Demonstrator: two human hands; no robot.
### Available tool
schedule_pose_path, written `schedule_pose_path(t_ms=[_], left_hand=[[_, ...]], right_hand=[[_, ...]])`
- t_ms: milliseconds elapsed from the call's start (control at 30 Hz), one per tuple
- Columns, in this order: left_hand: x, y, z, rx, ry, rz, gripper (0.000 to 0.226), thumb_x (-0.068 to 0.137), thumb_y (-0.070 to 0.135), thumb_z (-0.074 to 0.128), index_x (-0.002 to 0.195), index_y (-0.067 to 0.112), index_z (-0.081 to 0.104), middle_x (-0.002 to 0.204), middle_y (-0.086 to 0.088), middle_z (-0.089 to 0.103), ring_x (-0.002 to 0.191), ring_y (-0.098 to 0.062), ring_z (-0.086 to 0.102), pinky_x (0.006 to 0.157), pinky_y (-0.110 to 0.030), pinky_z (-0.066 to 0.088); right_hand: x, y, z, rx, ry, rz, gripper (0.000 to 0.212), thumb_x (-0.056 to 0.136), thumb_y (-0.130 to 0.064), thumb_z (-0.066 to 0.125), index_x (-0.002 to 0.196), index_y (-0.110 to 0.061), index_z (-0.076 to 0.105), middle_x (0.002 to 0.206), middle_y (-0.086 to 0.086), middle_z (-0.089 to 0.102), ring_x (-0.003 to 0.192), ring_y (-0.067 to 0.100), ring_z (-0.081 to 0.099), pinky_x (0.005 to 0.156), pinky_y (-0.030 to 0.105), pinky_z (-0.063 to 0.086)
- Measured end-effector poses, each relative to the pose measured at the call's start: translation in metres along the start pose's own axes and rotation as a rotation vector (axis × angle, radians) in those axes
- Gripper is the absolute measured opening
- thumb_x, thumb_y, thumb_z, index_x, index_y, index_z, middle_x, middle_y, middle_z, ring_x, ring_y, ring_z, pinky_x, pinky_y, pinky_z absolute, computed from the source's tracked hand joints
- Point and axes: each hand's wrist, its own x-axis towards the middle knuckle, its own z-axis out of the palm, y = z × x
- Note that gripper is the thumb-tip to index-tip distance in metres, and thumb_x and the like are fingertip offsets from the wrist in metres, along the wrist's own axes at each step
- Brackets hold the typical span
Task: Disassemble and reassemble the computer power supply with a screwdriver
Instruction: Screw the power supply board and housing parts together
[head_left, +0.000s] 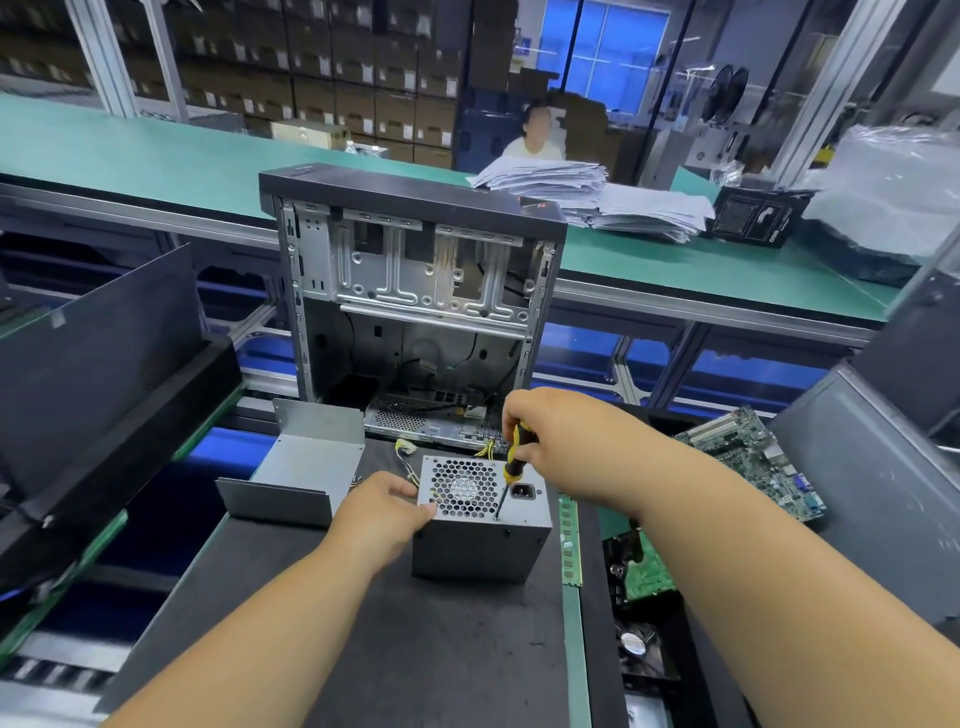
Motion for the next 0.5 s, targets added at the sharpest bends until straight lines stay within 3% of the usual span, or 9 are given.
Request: schedule_pose_path(t_ms=[67, 167, 333, 400, 500], left_hand=[[0.001, 0.0, 0.0, 0.016, -0.015, 0.0, 0.025, 0.08, 0.031, 0.078, 0.095, 0.024, 0.06, 0.093, 0.005, 0.069, 0.09, -0.015, 0.064, 0.071, -0.029, 0.049], [0.002, 0.001, 0.0, 0.037, -0.02, 0.02, 0.025, 0.081, 0.032, 0.077, 0.098, 0.024, 0.059, 0.093, 0.004, 0.069, 0.086, -0.017, 0.064, 0.064, -0.027, 0.047], [0.005, 0.0, 0.001, 0.052, -0.03, 0.02, 0.023, 0.082, 0.033, 0.075, 0.096, 0.024, 0.06, 0.093, 0.002, 0.068, 0.073, -0.016, 0.059, 0.054, -0.025, 0.039], [0.006, 0.0, 0.001, 0.052, -0.045, 0.008, 0.022, 0.083, 0.035, 0.075, 0.095, 0.024, 0.06, 0.094, 0.002, 0.068, 0.071, -0.016, 0.059, 0.05, -0.023, 0.037], [0.006, -0.001, -0.001, 0.058, -0.068, -0.008, 0.023, 0.083, 0.038, 0.074, 0.096, 0.024, 0.061, 0.096, 0.004, 0.068, 0.071, -0.014, 0.06, 0.05, -0.021, 0.039]], right_hand=[[0.002, -0.003, -0.004, -0.109, 0.005, 0.017, 0.01, 0.098, -0.03, 0.056, 0.096, -0.022, 0.051, 0.087, -0.003, 0.054, 0.076, 0.016, 0.051, 0.062, 0.032, 0.041], [0.009, -0.007, -0.008, -0.237, 0.008, 0.102, 0.033, 0.096, -0.047, 0.054, 0.081, -0.02, 0.044, 0.075, -0.003, 0.047, 0.065, 0.015, 0.044, 0.053, 0.032, 0.034], [0.011, -0.007, 0.002, -0.374, 0.09, 0.225, 0.055, 0.097, -0.064, 0.034, 0.065, -0.02, 0.043, 0.063, -0.002, 0.047, 0.056, 0.016, 0.044, 0.046, 0.026, 0.028], [0.009, -0.006, 0.007, -0.293, 0.121, 0.217, 0.049, 0.098, -0.06, 0.033, 0.067, -0.022, 0.041, 0.066, -0.003, 0.047, 0.058, 0.013, 0.043, 0.047, 0.028, 0.029], [0.006, -0.006, 0.006, -0.094, 0.102, 0.122, 0.02, 0.095, -0.039, 0.043, 0.085, -0.023, 0.048, 0.083, -0.003, 0.052, 0.072, 0.017, 0.051, 0.056, 0.032, 0.037]])
